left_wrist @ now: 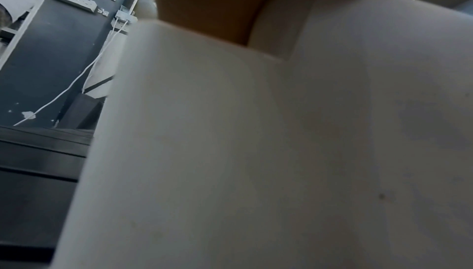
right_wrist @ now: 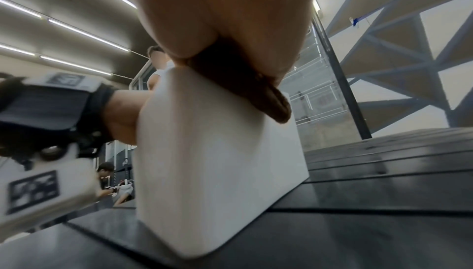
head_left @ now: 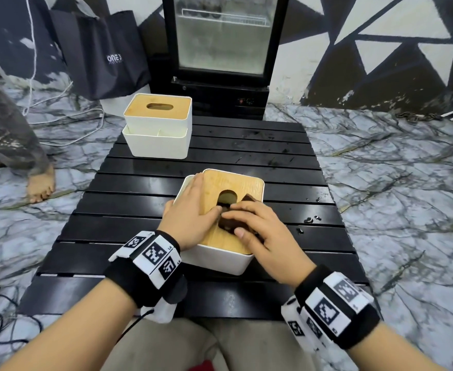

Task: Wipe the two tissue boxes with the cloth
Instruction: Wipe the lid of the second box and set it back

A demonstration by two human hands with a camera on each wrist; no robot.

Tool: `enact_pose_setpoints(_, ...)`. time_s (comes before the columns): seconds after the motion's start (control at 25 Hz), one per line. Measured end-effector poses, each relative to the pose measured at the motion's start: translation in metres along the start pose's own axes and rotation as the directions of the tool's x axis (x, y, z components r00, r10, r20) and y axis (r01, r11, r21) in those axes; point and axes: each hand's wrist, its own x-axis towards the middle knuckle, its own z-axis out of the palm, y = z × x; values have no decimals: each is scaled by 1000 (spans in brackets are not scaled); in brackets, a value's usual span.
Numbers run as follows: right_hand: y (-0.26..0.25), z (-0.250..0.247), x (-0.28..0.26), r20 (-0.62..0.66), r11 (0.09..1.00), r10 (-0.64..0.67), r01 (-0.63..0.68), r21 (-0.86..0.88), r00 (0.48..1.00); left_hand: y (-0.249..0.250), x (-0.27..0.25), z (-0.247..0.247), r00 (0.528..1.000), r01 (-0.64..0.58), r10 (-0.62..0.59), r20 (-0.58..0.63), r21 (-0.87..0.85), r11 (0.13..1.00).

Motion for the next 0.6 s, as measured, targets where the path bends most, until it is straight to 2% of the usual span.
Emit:
enact_pose_setpoints(0.28,32,-18,48,18,990,120,-118,-81,993,1,1,-2,1000,-9,9,17,-11,1000)
enact_pose_setpoints(0.52,26,-20,56,-15,980,171,-171,-101,985,-1,0,-1,1000,-7,7,26,-3,1000)
enact_pose_setpoints(0.6,23,-21,56,-14,973,197,-197,-121,980,-2,2,-3,1000,-13,12,18,65,998)
